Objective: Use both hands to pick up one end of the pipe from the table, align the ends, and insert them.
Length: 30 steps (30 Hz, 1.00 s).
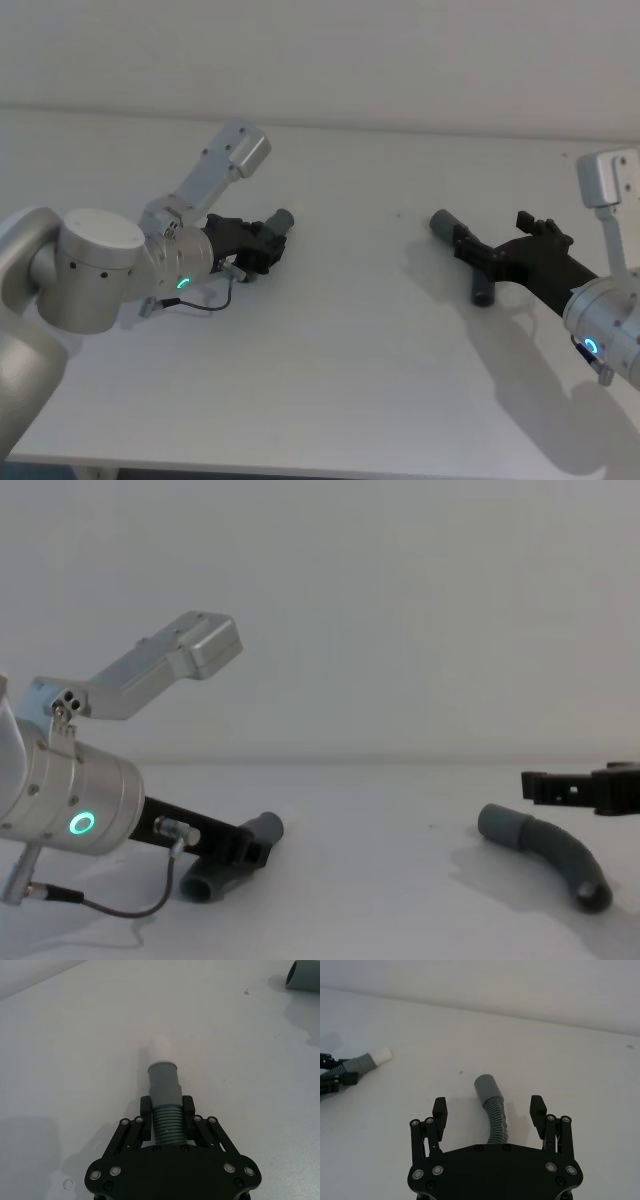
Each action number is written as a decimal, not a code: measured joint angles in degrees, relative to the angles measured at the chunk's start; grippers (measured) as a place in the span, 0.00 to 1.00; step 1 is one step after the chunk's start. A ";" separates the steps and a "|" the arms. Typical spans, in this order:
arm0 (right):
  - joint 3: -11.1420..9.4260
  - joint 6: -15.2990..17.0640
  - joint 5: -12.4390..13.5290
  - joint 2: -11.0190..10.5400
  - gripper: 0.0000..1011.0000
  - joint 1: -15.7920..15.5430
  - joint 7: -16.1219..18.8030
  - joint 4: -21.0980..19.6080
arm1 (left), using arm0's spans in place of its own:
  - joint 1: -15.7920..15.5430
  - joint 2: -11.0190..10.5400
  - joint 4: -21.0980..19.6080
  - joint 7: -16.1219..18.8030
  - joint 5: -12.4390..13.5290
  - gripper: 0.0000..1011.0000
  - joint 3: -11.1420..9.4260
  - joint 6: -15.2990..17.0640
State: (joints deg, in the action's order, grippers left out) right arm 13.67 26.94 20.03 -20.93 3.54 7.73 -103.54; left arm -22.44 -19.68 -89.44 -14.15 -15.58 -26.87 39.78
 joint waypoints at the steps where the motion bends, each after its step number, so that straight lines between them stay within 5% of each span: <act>1: 0.07 0.33 0.02 0.03 0.99 0.25 0.09 0.21 | 0.00 0.00 -0.01 0.00 0.00 0.35 -0.01 0.00; 13: 1.07 3.77 0.05 0.39 0.99 2.97 1.87 3.74 | 0.00 0.00 0.00 0.00 -0.01 0.35 0.00 0.00; 30: 2.11 4.24 -1.10 1.23 0.99 5.28 3.25 8.21 | 0.00 0.00 -0.01 0.00 -0.01 0.35 0.00 -0.01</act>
State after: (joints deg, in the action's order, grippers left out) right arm 15.78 31.18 18.92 -19.70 8.81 10.97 -95.34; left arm -22.44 -19.68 -89.45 -14.15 -15.59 -26.87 39.77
